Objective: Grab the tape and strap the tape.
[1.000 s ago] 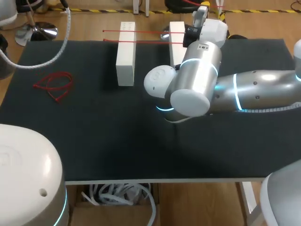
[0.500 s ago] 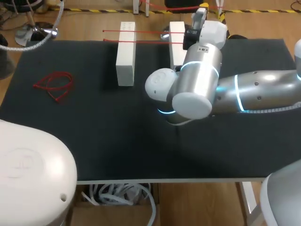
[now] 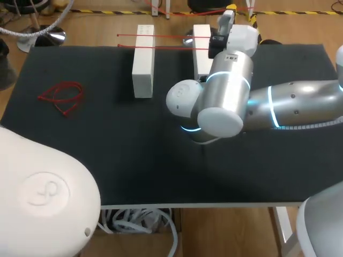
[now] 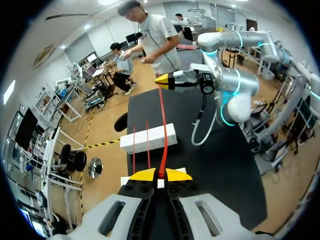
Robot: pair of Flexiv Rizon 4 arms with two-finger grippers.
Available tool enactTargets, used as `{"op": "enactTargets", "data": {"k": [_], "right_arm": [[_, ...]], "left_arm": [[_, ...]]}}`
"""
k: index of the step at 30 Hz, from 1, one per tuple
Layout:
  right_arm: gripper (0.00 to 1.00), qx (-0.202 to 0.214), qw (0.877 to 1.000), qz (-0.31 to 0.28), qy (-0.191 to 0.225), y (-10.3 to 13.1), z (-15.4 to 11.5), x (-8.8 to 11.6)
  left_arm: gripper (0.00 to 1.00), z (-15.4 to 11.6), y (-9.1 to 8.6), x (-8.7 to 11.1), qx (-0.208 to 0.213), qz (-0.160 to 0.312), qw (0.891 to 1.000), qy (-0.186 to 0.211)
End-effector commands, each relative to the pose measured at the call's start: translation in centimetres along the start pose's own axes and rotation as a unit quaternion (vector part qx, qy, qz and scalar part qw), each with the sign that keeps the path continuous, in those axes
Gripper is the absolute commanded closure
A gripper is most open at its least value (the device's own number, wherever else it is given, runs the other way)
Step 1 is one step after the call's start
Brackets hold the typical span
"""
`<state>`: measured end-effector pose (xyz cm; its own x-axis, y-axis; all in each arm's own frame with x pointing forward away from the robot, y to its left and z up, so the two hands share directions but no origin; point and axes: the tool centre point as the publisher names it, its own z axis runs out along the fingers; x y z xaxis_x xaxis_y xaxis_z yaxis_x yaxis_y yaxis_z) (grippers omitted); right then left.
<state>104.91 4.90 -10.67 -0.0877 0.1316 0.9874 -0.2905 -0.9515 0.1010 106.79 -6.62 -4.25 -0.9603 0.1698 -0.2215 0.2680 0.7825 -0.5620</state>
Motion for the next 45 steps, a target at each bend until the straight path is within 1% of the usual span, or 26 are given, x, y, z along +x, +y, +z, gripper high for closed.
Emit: {"op": "enactTargets", "data": {"k": [1,15,17,18,20,21,24,25,28,32,33,38,43,45], "right_arm": [[1.00,0.004,1.000,-0.001,-0.004,0.2,-0.1,0.2],[1.00,0.012,1.000,-0.004,0.004,-0.9,-0.5,0.2],[1.00,0.013,1.000,-0.006,0.004,-0.9,-0.5,0.1],[1.00,0.013,1.000,-0.007,0.003,-1.0,-0.5,0.1],[1.00,0.014,1.000,-0.009,0.004,-1.0,-0.5,0.0],[1.00,0.014,1.000,-0.011,0.004,-1.0,-0.6,0.0],[1.00,0.015,1.000,-0.013,0.005,-1.1,-0.6,0.0],[1.00,0.015,1.000,-0.014,0.005,-1.1,-0.6,0.0],[1.00,0.016,1.000,-0.017,0.008,-1.1,-0.5,0.0],[1.00,0.016,1.000,-0.021,0.010,-1.1,-0.4,-0.1],[1.00,0.016,1.000,-0.022,0.010,-1.1,-0.4,-0.1],[1.00,0.017,0.999,-0.028,0.015,-1.0,-0.2,-0.1],[1.00,0.019,0.998,-0.059,0.025,-1.0,-0.1,-0.2],[1.00,0.020,0.997,-0.068,0.022,-1.1,0.0,-0.3]], "left_arm": [[1.00,0.1,-0.2,-0.4,-0.002,-0.016,1.000,0.014],[1.00,0.1,-0.2,-0.4,-0.002,-0.016,1.000,0.014],[1.00,0.6,-0.3,-0.3,-0.037,-0.002,0.998,0.043],[1.00,0.7,-0.4,-0.2,-0.060,0.000,0.997,0.048],[1.00,0.9,-0.6,-0.2,-0.086,0.016,0.994,0.071],[1.00,1.0,-0.6,-0.2,-0.103,0.019,0.992,0.075],[1.00,1.1,-0.6,-0.3,-0.131,0.030,0.986,0.099],[1.00,1.2,-0.7,-0.2,-0.134,0.038,0.984,0.112],[1.00,1.2,-0.6,-0.2,-0.161,0.034,0.978,0.131],[1.00,1.1,-0.4,-0.1,-0.186,0.021,0.972,0.144],[1.00,1.1,-0.2,0.0,-0.189,0.017,0.970,0.152],[1.00,1.3,0.2,0.2,-0.197,0.005,0.969,0.146],[1.00,1.4,0.3,0.4,-0.201,-0.002,0.969,0.141],[1.00,1.5,0.4,0.4,-0.201,-0.002,0.969,0.141]]}}
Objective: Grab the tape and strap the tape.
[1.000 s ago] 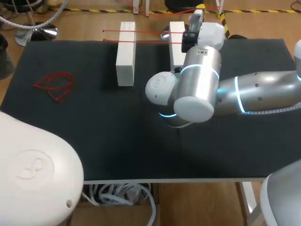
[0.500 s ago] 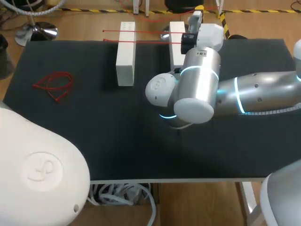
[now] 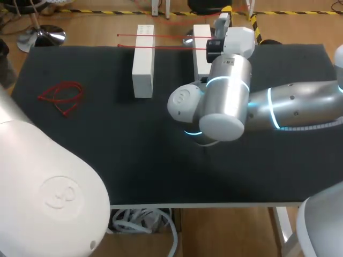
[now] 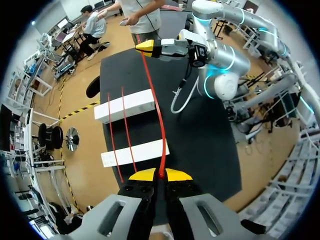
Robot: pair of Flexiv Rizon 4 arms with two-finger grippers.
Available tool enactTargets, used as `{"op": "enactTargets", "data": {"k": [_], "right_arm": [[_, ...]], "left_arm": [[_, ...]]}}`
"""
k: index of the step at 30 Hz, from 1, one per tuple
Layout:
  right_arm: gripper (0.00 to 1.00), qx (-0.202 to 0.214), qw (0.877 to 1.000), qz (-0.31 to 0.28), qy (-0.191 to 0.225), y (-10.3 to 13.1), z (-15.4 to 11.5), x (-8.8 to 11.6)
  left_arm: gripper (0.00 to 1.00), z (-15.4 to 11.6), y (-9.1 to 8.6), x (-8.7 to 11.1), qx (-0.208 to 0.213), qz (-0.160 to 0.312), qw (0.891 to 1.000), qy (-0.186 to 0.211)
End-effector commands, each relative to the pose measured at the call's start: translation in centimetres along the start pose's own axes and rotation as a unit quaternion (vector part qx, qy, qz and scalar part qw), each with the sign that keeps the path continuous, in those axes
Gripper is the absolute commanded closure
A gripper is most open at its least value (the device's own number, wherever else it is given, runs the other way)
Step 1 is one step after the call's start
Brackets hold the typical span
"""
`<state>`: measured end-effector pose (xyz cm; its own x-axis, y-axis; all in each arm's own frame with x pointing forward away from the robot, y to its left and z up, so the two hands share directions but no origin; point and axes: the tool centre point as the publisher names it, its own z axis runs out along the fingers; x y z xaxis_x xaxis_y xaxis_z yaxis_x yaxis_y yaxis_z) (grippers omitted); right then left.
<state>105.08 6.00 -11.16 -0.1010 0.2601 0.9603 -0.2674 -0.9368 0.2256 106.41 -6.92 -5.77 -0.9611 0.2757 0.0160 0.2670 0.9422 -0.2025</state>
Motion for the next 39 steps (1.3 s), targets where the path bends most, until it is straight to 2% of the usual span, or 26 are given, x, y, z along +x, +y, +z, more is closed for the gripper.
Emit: {"op": "enactTargets", "data": {"k": [1,7,16,17,18,20,21,23,24,28,30,31,32,34,35,39], "right_arm": [[1.00,0.004,1.000,-0.025,0.003,0.0,0.3,0.1],[1.00,0.006,0.999,-0.044,0.018,-0.2,0.5,0.2],[1.00,0.010,0.998,-0.066,0.019,-0.2,0.7,0.3],[1.00,0.013,0.996,-0.093,0.006,-0.2,0.8,0.2],[1.00,0.010,0.996,-0.086,0.005,-0.2,0.9,0.2],[1.00,0.018,0.992,-0.123,-0.008,-0.2,1.0,0.3],[1.00,0.021,0.994,-0.111,-0.011,-0.3,1.0,0.2],[1.00,0.026,0.986,-0.159,-0.033,-0.4,1.1,0.2],[1.00,0.026,0.986,-0.161,-0.022,-0.3,1.2,0.3],[1.00,0.043,0.963,-0.262,-0.042,-0.3,1.2,0.0],[1.00,0.062,0.950,-0.302,-0.050,-0.3,1.1,-0.3],[1.00,0.066,0.948,-0.307,-0.060,-0.2,1.1,-0.4],[1.00,0.077,0.941,-0.325,-0.055,-0.4,0.9,-0.5],[1.00,0.073,0.929,-0.360,-0.055,-0.2,0.9,-0.6],[1.00,0.091,0.921,-0.376,-0.052,-0.1,0.9,-0.6],[1.00,0.102,0.900,-0.424,-0.023,0.1,1.1,-0.7]], "left_arm": [[1.00,0.0,-0.1,-0.2,-0.004,-0.001,1.000,0.013],[1.00,0.1,0.1,-0.1,-0.004,-0.006,1.000,0.013],[1.00,0.8,0.6,0.4,-0.008,-0.024,1.000,0.018],[1.00,0.8,0.6,0.4,-0.010,-0.026,0.999,0.018],[1.00,0.8,0.6,0.5,-0.012,-0.026,0.999,0.019],[1.00,0.8,0.6,0.4,-0.013,-0.026,0.999,0.020],[1.00,0.8,0.6,0.4,-0.013,-0.026,0.999,0.020],[1.00,0.8,0.6,0.4,-0.013,-0.026,0.999,0.020],[1.00,0.8,0.6,0.4,-0.013,-0.026,0.999,0.020],[1.00,0.8,0.6,0.4,-0.013,-0.026,0.999,0.020],[1.00,0.8,0.6,0.4,-0.013,-0.026,0.999,0.020],[1.00,0.8,0.6,0.4,-0.013,-0.026,0.999,0.020],[1.00,0.8,0.6,0.4,-0.013,-0.026,0.999,0.020],[1.00,0.8,0.6,0.4,-0.013,-0.026,0.999,0.020],[1.00,0.8,0.6,0.4,-0.013,-0.026,0.999,0.020],[1.00,0.8,0.6,0.4,-0.013,-0.026,0.999,0.020]]}}
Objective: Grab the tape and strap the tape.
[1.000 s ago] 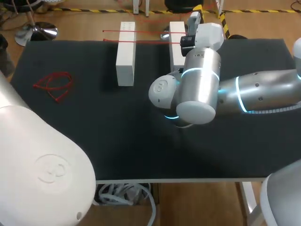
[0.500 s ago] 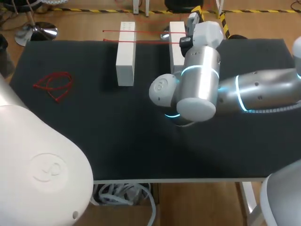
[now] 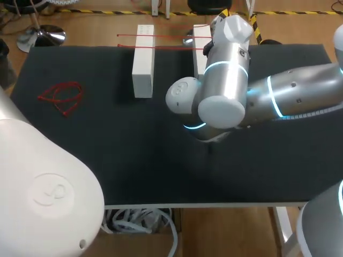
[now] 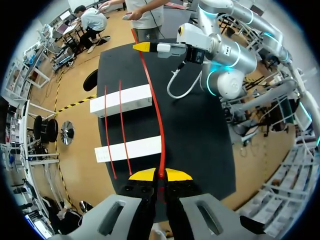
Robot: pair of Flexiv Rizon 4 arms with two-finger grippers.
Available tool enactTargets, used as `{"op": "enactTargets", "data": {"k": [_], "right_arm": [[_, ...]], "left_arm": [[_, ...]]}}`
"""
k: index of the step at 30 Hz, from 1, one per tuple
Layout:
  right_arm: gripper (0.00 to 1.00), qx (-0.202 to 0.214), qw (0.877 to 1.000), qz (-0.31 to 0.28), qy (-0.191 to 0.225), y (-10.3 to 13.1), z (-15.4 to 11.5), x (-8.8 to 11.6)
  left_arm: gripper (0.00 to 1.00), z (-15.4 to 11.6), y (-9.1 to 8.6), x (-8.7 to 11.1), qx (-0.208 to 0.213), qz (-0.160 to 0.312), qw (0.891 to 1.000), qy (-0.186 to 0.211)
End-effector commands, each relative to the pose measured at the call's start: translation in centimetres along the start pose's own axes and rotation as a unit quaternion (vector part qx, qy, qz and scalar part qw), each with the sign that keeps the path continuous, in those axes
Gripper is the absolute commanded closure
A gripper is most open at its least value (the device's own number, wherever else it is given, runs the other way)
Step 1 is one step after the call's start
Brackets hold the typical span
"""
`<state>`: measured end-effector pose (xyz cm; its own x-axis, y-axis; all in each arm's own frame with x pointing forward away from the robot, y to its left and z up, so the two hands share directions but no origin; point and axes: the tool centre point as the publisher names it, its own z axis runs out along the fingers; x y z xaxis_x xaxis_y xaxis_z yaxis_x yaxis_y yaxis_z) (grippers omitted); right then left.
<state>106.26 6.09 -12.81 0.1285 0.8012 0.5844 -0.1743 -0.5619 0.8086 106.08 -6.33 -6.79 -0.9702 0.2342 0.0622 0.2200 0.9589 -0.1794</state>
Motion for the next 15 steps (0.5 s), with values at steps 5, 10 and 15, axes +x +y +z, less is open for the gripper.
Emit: {"op": "enactTargets", "data": {"k": [5,10,15], "right_arm": [[1.00,0.047,0.998,-0.032,0.014,1.34,-0.05,0.65],[1.00,0.042,0.999,0.023,0.008,1.67,0.09,0.85],[1.00,0.042,0.999,0.023,0.008,1.67,0.09,0.85]], "left_arm": [[1.00,-0.09,-0.08,0.00,-0.002,-0.001,1.000,0.001],[1.00,-0.09,-0.08,0.00,-0.002,-0.001,1.000,0.001],[1.00,-0.09,-0.08,0.00,-0.002,-0.001,1.000,0.001]]}}
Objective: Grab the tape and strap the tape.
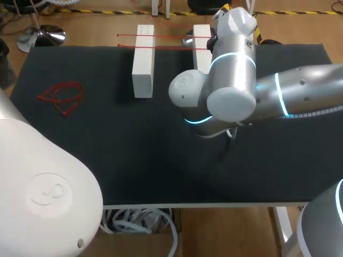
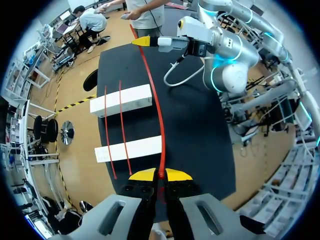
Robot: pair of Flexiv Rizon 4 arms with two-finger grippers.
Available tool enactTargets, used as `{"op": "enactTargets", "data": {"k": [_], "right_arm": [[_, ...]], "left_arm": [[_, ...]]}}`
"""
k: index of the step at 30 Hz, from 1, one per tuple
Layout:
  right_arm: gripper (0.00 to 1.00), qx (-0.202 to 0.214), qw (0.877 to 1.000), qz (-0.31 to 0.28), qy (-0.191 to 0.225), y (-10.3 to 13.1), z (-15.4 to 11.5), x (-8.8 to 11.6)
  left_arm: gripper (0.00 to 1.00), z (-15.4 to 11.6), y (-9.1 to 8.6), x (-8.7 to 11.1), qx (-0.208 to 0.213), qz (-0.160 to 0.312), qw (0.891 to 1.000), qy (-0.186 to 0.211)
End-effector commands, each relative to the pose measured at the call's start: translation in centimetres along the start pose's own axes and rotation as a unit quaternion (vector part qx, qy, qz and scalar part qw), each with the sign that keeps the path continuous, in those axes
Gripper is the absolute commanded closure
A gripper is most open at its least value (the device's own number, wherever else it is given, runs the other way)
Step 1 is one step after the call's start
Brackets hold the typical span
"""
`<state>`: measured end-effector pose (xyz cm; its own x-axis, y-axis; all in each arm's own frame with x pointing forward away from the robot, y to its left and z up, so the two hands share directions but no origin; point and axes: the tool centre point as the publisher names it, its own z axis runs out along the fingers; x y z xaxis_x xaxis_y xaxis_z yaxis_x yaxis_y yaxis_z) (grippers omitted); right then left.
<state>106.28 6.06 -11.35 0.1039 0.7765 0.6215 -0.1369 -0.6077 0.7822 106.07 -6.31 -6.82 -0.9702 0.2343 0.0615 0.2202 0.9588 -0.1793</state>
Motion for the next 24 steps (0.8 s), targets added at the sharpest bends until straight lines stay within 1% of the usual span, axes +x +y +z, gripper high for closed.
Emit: {"op": "enactTargets", "data": {"k": [1,9,11,12,14,15,17,18,19,20,21,22,23,24], "right_arm": [[1.00,0.020,1.000,-0.001,-0.001,0.5,-0.1,0.0],[1.00,0.020,1.000,-0.001,-0.001,0.5,-0.1,0.0],[1.00,0.024,0.999,-0.041,-0.013,0.5,0.0,-0.1],[1.00,0.044,0.994,-0.102,-0.013,0.5,0.0,0.0],[1.00,0.037,0.991,-0.125,-0.016,0.8,0.1,0.5],[1.00,0.045,0.983,-0.177,-0.013,0.9,0.1,0.8],[1.00,0.037,0.976,-0.213,-0.010,1.3,0.1,1.4],[1.00,0.043,0.966,-0.256,-0.006,1.6,0.1,1.8],[1.00,0.045,0.959,-0.278,0.001,1.6,0.2,2.0],[1.00,0.047,0.946,-0.322,-0.003,1.7,0.2,2.3],[1.00,0.044,0.941,-0.337,0.001,1.9,0.2,2.6],[1.00,0.044,0.928,-0.370,0.010,2.0,0.2,3.1],[1.00,0.040,0.914,-0.404,0.007,2.1,0.2,3.4],[1.00,0.035,0.908,-0.418,0.004,2.3,0.2,3.6]], "left_arm": [[1.00,-0.1,-0.1,0.0,-0.002,-0.001,1.000,0.002],[1.00,-0.1,-0.1,0.0,-0.002,-0.001,1.000,0.002],[1.00,-0.1,-0.1,0.0,-0.002,-0.001,1.000,0.002],[1.00,-0.1,-0.1,0.0,-0.002,-0.001,1.000,0.002],[1.00,-0.1,-0.1,0.0,-0.002,-0.001,1.000,0.002],[1.00,-0.1,-0.1,0.0,-0.002,-0.001,1.000,0.002],[1.00,-0.1,-0.1,0.0,-0.002,-0.001,1.000,0.002],[1.00,-0.1,-0.1,0.0,-0.002,-0.001,1.000,0.002],[1.00,-0.1,-0.1,0.0,-0.002,-0.001,1.000,0.002],[1.00,-0.1,-0.1,0.0,-0.002,-0.001,1.000,0.002],[1.00,-0.1,-0.1,0.0,-0.002,-0.001,1.000,0.002],[1.00,-0.1,-0.1,0.0,-0.002,-0.001,1.000,0.002],[1.00,-0.1,-0.1,0.0,-0.002,-0.001,1.000,0.002],[1.00,-0.1,-0.1,0.0,-0.002,-0.001,1.000,0.002]]}}
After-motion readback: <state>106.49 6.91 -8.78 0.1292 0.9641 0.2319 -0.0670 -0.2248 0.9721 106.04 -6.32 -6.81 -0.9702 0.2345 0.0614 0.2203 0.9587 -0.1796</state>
